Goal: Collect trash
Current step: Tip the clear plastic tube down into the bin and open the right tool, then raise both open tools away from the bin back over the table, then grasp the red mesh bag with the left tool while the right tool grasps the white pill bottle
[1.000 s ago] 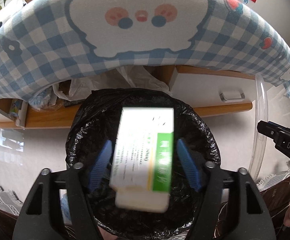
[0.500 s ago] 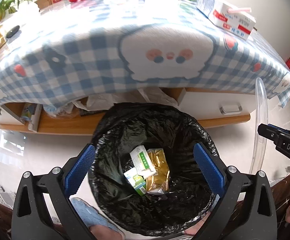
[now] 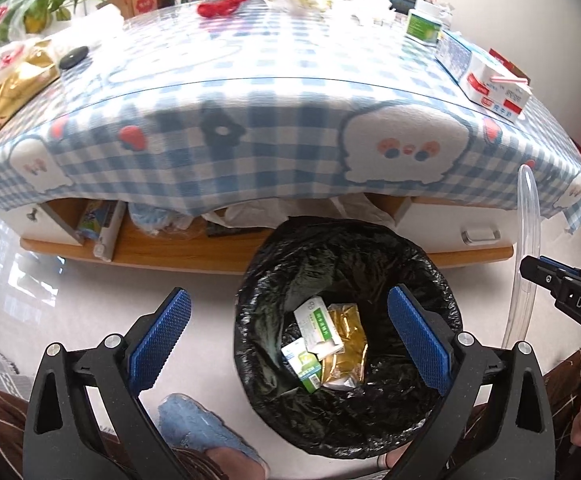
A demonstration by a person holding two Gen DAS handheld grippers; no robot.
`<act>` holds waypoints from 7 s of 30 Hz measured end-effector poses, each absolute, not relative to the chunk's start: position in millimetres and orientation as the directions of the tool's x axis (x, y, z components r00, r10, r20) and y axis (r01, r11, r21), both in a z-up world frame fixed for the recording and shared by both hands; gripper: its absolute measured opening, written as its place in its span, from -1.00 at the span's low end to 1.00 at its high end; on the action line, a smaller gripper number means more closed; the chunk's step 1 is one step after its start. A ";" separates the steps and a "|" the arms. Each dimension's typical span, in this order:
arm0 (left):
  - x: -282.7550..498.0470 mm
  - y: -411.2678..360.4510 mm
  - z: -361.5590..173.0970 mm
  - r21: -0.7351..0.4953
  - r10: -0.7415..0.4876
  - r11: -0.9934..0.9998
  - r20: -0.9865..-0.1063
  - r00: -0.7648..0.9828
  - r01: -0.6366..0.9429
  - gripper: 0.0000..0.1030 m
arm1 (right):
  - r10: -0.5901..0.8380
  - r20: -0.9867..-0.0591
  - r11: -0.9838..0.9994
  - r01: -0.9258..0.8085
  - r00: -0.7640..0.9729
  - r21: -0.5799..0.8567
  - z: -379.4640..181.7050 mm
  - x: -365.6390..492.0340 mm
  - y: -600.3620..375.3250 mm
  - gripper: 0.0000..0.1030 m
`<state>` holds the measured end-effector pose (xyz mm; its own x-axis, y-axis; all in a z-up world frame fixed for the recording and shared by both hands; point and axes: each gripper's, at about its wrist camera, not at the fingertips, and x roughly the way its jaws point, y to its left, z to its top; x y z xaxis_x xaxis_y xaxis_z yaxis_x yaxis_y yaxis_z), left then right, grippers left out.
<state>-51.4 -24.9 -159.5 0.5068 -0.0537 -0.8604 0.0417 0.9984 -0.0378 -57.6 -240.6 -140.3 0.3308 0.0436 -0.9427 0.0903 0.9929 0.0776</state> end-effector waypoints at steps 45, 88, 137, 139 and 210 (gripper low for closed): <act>-21.6 20.1 -222.9 0.010 0.024 0.999 -0.898 0.440 -0.033 0.88 | 0.108 -0.958 0.994 -0.039 0.265 0.102 -216.5 -32.1 -156.2 -0.56; -26.5 24.6 -115.6 -0.013 -0.011 1.000 -0.827 0.563 0.000 0.89 | 0.042 -0.871 0.999 -0.031 0.490 0.031 -104.5 -37.7 -166.8 0.85; 77.2 27.3 -23.0 -0.028 -0.016 1.000 -0.768 0.640 -0.008 0.88 | 0.025 -0.771 0.999 0.002 0.637 0.034 2.9 46.5 -227.4 0.85; 85.1 30.9 -21.0 -0.028 -0.010 0.999 -0.767 0.642 -0.018 0.88 | 0.027 -0.769 0.999 0.002 0.639 0.037 5.4 51.7 -229.3 0.85; 339.4 54.5 -85.4 0.060 0.104 0.993 -0.850 0.517 -0.101 0.74 | 0.009 -0.855 1.000 0.015 0.518 0.019 -59.8 236.2 -233.4 0.19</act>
<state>339.4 54.5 -85.5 0.5172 0.1043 -0.8495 -0.1014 0.9930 0.0602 236.2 -233.4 -59.8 0.5181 0.0089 -0.8553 0.0150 0.9997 0.0194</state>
